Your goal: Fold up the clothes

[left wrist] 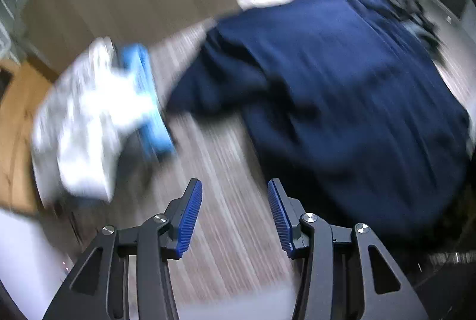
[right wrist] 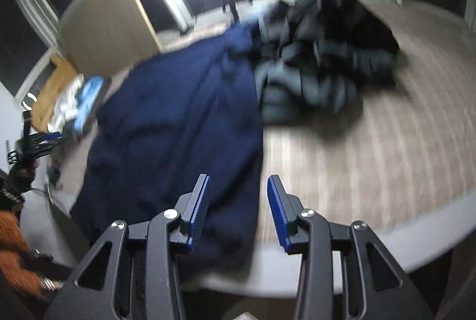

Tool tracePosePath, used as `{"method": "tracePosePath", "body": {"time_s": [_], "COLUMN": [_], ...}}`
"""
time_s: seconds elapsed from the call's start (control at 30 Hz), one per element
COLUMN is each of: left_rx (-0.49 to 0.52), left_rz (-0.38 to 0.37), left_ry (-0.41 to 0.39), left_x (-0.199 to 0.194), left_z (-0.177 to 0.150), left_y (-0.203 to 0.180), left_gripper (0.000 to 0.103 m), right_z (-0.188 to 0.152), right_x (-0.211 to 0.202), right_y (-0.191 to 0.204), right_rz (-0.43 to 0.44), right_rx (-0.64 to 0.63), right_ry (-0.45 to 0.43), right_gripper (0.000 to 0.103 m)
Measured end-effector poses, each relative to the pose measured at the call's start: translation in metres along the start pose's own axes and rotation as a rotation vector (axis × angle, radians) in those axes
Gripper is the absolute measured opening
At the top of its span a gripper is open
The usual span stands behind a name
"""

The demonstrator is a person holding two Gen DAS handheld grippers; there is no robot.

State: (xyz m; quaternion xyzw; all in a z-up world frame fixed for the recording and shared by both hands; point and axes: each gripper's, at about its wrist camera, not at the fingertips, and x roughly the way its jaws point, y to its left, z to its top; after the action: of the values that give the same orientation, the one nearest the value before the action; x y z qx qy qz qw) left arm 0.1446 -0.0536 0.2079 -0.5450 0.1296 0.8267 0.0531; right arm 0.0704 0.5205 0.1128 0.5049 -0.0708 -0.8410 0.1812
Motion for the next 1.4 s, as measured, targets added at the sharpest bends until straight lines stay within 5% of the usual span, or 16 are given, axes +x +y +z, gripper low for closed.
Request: {"method": "tracePosePath", "body": {"time_s": [0.1, 0.2, 0.37, 0.4, 0.47, 0.93, 0.97, 1.03, 1.2, 1.3, 1.4], "left_rx": [-0.045, -0.034, -0.057, -0.055, -0.053, -0.085, -0.089, -0.1, -0.16, -0.145, -0.122], "left_rz": [-0.119, -0.157, -0.208, -0.221, -0.274, -0.34, -0.335, -0.325, -0.301, -0.253, -0.214], "left_ry": [0.092, 0.145, 0.163, 0.162, 0.165, 0.045, 0.045, 0.042, 0.001, -0.042, -0.053], "left_x": [-0.006, 0.007, 0.037, 0.04, 0.039, -0.023, -0.015, 0.003, -0.012, -0.02, 0.001], "left_z": [-0.064, -0.104, -0.111, -0.11, -0.109, -0.091, -0.083, -0.077, -0.062, -0.031, 0.007], "left_y": [-0.017, -0.033, -0.034, -0.035, -0.035, -0.01, -0.013, -0.005, 0.016, 0.034, 0.046], "left_gripper": [0.048, 0.048, 0.047, 0.035, 0.004, 0.003, 0.003, 0.002, 0.002, 0.002, 0.002], "right_z": [-0.047, -0.075, -0.087, -0.086, -0.083, -0.074, -0.074, -0.073, -0.057, -0.02, 0.029], "right_x": [0.011, 0.024, 0.032, 0.033, 0.035, 0.078, 0.078, 0.075, 0.019, -0.018, -0.012], "right_y": [0.004, 0.006, 0.015, 0.016, 0.017, 0.021, 0.023, 0.023, 0.026, 0.026, 0.02], "right_rz": [-0.023, -0.03, -0.005, -0.006, -0.017, -0.073, -0.069, -0.053, 0.013, 0.072, 0.095], "right_rx": [0.033, 0.068, 0.078, 0.073, 0.067, -0.032, -0.043, -0.04, -0.011, 0.007, 0.047], "right_ry": [0.05, 0.076, 0.068, 0.065, 0.062, 0.148, 0.145, 0.153, 0.054, -0.057, -0.11], "right_gripper": [0.039, 0.039, 0.039, 0.039, 0.039, 0.047, 0.045, 0.004, 0.004, 0.003, 0.004]}}
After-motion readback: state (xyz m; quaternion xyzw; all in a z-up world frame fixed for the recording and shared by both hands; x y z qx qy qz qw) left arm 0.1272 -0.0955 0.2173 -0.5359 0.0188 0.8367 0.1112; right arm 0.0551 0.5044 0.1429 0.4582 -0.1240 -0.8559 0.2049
